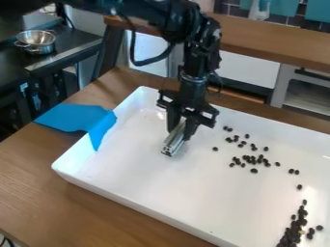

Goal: Sweep into pile

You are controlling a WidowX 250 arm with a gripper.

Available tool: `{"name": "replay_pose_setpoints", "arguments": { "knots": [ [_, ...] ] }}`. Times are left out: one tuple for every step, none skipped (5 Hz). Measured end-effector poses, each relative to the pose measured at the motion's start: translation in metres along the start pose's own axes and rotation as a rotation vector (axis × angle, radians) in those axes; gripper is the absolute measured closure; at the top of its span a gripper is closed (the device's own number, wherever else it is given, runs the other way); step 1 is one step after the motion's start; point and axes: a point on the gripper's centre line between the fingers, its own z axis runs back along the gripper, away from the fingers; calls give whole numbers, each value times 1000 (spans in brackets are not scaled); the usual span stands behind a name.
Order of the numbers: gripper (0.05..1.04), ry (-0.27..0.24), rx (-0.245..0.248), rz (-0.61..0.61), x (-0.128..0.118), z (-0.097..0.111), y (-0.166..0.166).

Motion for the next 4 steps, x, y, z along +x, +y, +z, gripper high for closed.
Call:
{"name": "replay_pose_setpoints", "arguments": {
  "knots": [
    [711, 14, 0, 5, 4, -4, -3],
    [711, 32, 5, 2, 4, -7, -10],
    [711, 22, 8, -26, 5, -7, -20],
    [711, 25, 2, -51, 0, -10, -31]
  ]
}}
